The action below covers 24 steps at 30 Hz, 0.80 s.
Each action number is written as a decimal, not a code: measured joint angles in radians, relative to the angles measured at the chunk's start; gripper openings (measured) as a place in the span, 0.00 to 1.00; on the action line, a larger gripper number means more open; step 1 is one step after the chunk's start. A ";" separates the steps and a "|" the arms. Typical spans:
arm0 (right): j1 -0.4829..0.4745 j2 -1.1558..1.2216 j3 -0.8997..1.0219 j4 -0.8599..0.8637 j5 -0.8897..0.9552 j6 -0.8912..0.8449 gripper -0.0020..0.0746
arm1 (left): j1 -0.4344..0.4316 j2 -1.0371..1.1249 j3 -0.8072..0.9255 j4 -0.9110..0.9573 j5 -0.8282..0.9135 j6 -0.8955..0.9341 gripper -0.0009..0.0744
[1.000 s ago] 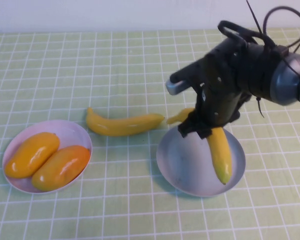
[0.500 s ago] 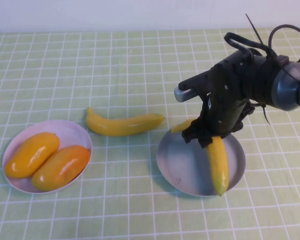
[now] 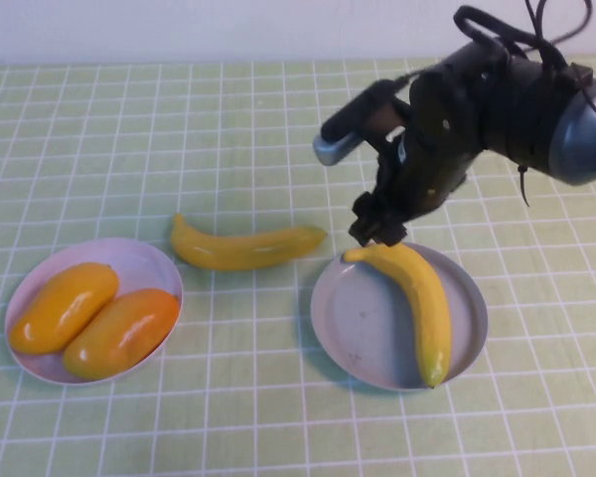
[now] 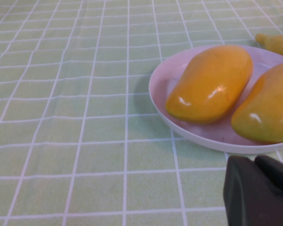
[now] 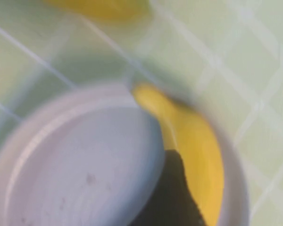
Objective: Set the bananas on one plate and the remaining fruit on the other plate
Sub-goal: Put another type of fruit in the right plate
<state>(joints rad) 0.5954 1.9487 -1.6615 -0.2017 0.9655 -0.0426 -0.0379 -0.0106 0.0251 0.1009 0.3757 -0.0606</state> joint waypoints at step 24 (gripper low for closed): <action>0.044 0.380 -0.382 0.589 -0.159 -1.261 0.67 | 0.000 0.000 0.000 0.000 0.000 0.000 0.01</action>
<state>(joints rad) 0.6395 2.3291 -2.0431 0.3876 0.8062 -1.3039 -0.0379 -0.0106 0.0251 0.1009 0.3757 -0.0606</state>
